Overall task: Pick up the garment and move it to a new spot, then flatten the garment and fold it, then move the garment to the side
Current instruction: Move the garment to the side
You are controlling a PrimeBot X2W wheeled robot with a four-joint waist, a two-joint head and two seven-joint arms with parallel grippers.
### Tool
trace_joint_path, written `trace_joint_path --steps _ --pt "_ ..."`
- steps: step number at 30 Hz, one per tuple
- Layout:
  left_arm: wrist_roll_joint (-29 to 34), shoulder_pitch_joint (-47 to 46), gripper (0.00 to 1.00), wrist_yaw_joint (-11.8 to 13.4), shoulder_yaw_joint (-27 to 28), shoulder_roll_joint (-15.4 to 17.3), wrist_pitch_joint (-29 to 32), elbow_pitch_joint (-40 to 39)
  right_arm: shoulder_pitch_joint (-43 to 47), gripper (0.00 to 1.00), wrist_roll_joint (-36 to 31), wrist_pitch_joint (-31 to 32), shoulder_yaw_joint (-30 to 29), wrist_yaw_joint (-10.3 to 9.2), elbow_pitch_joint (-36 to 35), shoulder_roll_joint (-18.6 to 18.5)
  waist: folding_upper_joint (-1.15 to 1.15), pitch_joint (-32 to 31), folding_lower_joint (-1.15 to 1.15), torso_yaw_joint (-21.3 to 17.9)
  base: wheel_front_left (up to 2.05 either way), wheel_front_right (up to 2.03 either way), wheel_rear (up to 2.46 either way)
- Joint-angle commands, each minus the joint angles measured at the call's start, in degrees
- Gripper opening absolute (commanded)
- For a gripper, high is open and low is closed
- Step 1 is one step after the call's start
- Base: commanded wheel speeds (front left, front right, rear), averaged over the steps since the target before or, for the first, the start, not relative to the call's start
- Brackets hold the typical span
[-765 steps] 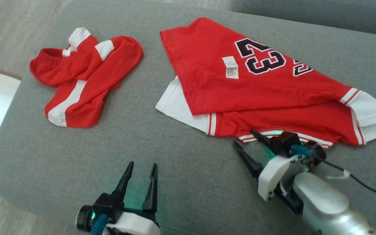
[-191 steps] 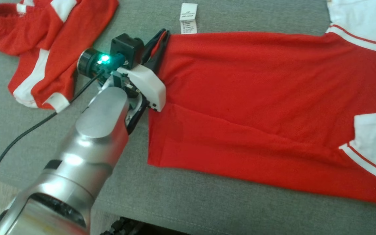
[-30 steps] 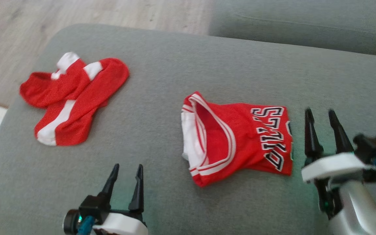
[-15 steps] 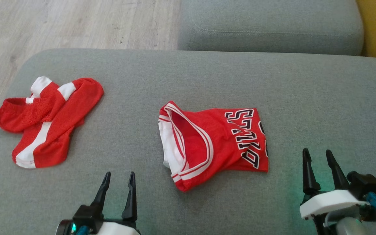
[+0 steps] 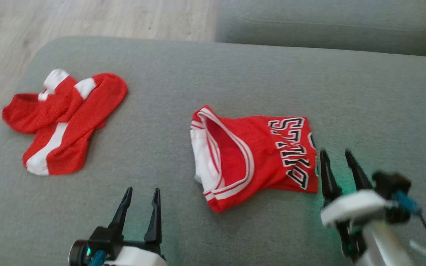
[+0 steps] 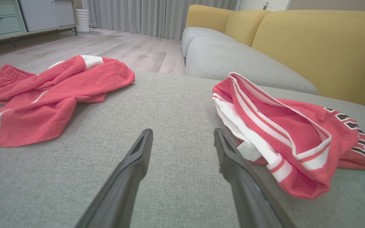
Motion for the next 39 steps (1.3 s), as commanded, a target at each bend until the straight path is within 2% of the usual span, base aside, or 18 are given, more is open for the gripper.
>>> trace_joint_path --steps 1,6,13,14,15,16,21,25,31,32,39 --pt "-0.31 -2.74 1.0 -0.12 1.09 0.05 -0.3 -2.04 -5.06 1.0 0.79 -0.58 2.02 0.37 -0.09 -0.12 0.0 1.44 -0.01 1.9 0.0 0.0 0.0" --pt "-0.28 -3.07 1.0 -0.28 0.07 0.05 -0.3 -1.74 -11.02 1.0 -0.67 0.9 2.12 0.37 8.21 -0.12 0.0 2.99 -0.01 4.88 0.0 0.0 0.0" --pt "-0.65 -3.0 1.0 -0.4 -0.31 0.05 -0.3 -1.6 -13.32 1.0 -3.31 0.91 -2.52 0.37 21.11 -0.12 0.0 3.78 -0.01 7.23 0.0 0.0 0.0" --pt "-0.75 -2.99 1.0 -0.39 -0.28 0.05 -0.3 -1.68 -13.31 0.89 -3.72 0.89 -2.55 0.37 22.68 -0.12 0.0 3.85 -0.01 7.28 0.0 0.0 0.0" --pt "-0.77 -2.98 1.0 -0.38 -0.27 0.05 -0.3 -1.73 -13.41 0.14 -3.75 0.8 -2.51 0.37 23.81 -0.12 0.0 3.92 -0.01 7.28 0.0 0.0 0.0" --pt "-0.79 -2.97 1.0 -0.36 -0.21 0.05 -0.3 -1.78 -13.57 0.0 -3.42 0.64 -2.55 0.37 24.63 -0.12 0.0 4.01 -0.01 7.2 0.0 0.0 0.0" --pt "-0.9 -3.31 1.0 -0.22 0.18 0.05 -0.3 -1.95 -15.1 0.0 -3.38 -0.31 -2.86 0.37 25.32 -0.15 0.0 4.05 -0.01 5.58 0.0 0.0 0.0" --pt "-1.04 -3.45 1.0 -0.34 0.11 0.05 -0.3 -2.13 -15.15 0.0 -3.34 -0.58 -5.33 0.37 21.39 -0.88 0.0 3.41 -0.01 2.43 0.0 0.0 0.0" --pt "-1.86 -4.84 1.0 -0.49 -0.53 0.05 -0.3 -2.76 -11.52 0.0 -2.99 -0.61 -8.34 0.37 12.37 -1.59 0.0 3.31 -0.01 -5.62 0.0 0.0 0.0" --pt "-1.86 -4.84 1.0 -0.49 -0.53 0.05 -0.3 -2.76 -11.52 0.0 -2.99 -0.61 -8.34 0.37 12.37 -1.59 0.0 3.31 -0.01 -5.62 0.0 0.0 0.0" --pt "-3.13 -6.99 1.0 -0.24 -1.85 0.05 -0.3 -2.92 -7.75 0.0 -1.3 -0.61 -7.04 0.37 5.25 -1.72 0.0 3.88 -0.01 -17.51 0.0 0.0 0.0"
